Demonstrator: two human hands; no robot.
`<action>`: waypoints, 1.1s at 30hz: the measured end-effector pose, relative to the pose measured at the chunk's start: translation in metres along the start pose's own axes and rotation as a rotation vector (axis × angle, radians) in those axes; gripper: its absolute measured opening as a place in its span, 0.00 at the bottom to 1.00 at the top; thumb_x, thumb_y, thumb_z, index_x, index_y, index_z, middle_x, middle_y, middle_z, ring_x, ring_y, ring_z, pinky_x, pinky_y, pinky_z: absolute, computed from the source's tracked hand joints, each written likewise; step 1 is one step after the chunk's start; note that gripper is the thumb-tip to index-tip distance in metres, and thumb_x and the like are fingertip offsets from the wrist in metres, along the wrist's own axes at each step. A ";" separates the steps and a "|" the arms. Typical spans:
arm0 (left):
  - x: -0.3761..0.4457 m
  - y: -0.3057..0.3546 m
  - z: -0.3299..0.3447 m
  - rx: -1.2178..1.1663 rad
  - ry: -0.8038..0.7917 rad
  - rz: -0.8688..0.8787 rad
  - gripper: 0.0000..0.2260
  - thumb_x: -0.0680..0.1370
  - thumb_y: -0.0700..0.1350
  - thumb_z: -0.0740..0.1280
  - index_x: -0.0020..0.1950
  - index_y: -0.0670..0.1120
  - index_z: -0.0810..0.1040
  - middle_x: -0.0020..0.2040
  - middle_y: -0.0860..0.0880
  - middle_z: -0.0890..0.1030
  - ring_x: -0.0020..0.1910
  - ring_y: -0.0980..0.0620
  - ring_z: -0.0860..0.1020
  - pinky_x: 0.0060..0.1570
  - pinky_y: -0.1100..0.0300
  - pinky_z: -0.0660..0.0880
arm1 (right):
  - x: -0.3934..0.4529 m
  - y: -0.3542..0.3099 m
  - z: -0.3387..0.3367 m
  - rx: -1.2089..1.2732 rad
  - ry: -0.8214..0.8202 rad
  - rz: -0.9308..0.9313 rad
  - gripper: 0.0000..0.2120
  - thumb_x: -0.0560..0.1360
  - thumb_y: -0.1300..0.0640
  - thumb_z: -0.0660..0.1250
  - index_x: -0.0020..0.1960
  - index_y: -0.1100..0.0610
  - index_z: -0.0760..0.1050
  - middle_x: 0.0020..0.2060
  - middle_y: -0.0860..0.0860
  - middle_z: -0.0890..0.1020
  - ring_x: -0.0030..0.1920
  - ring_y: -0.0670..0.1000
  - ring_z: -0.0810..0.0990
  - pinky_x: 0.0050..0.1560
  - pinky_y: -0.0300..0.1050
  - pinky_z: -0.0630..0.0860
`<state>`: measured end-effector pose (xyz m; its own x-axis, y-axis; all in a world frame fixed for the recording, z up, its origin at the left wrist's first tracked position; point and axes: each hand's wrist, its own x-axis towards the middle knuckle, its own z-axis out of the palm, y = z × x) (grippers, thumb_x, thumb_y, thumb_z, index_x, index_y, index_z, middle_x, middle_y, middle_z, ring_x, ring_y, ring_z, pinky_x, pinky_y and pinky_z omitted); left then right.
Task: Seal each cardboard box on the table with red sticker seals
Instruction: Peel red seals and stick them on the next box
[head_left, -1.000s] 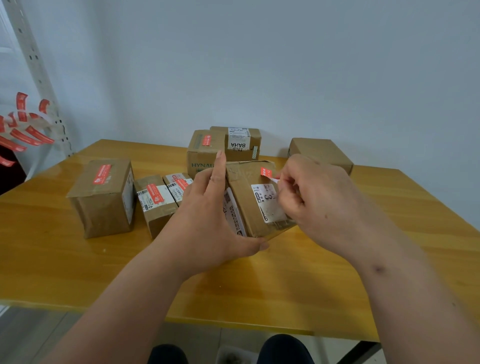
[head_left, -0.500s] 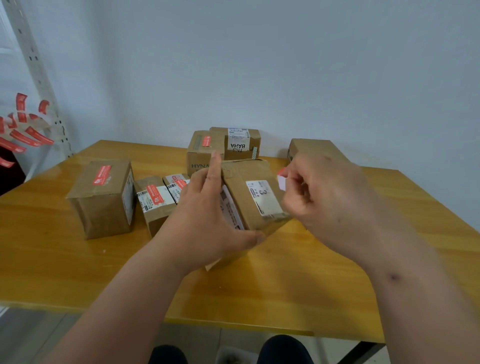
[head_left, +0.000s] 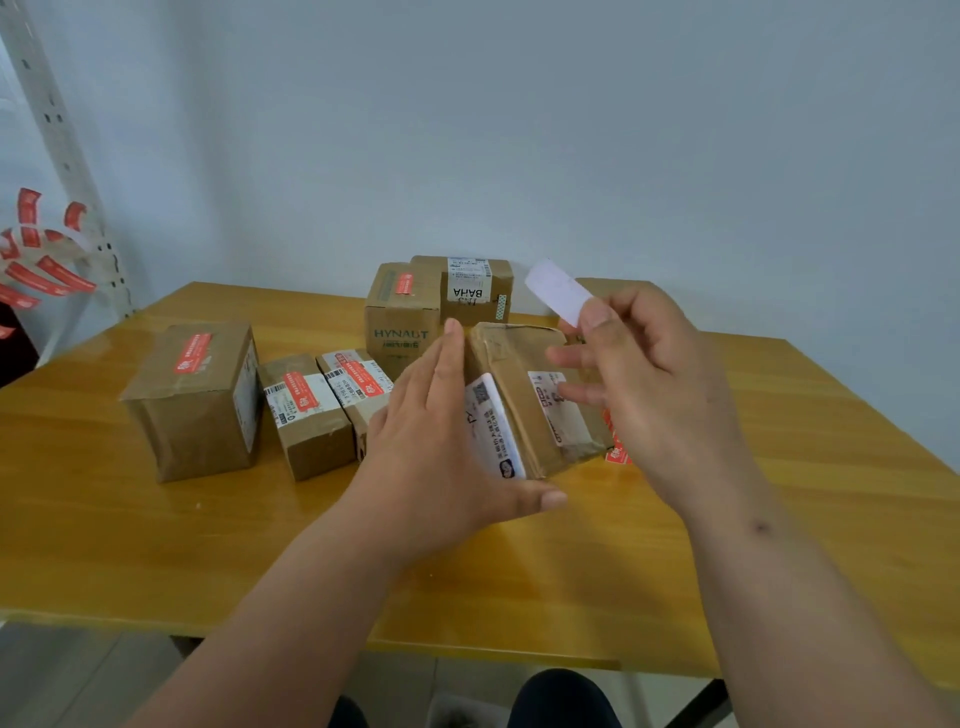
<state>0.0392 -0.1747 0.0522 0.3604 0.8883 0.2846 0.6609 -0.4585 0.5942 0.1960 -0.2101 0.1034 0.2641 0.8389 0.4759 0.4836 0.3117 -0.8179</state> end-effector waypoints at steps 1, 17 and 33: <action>0.002 -0.001 0.002 0.014 -0.007 0.007 0.64 0.56 0.73 0.72 0.73 0.60 0.27 0.76 0.65 0.39 0.76 0.57 0.40 0.76 0.43 0.46 | 0.001 0.003 0.002 -0.023 0.003 -0.004 0.09 0.77 0.41 0.59 0.47 0.45 0.73 0.42 0.43 0.83 0.46 0.46 0.84 0.48 0.57 0.81; 0.016 -0.034 0.003 0.152 -0.146 -0.055 0.56 0.60 0.71 0.69 0.75 0.63 0.35 0.72 0.61 0.52 0.74 0.50 0.51 0.73 0.42 0.57 | 0.009 0.028 -0.004 -0.104 0.016 0.094 0.17 0.78 0.36 0.54 0.46 0.47 0.73 0.44 0.48 0.83 0.48 0.51 0.82 0.54 0.61 0.77; 0.035 -0.033 -0.034 -0.143 -0.124 -0.302 0.14 0.70 0.61 0.72 0.48 0.54 0.83 0.44 0.56 0.81 0.46 0.59 0.76 0.38 0.63 0.70 | 0.001 0.047 0.002 -0.336 -0.199 0.187 0.30 0.73 0.32 0.43 0.48 0.54 0.73 0.40 0.47 0.76 0.42 0.43 0.73 0.42 0.42 0.69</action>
<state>0.0079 -0.1274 0.0680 0.2462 0.9692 -0.0082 0.6542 -0.1600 0.7392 0.2173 -0.1936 0.0650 0.2230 0.9470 0.2312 0.6965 0.0112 -0.7175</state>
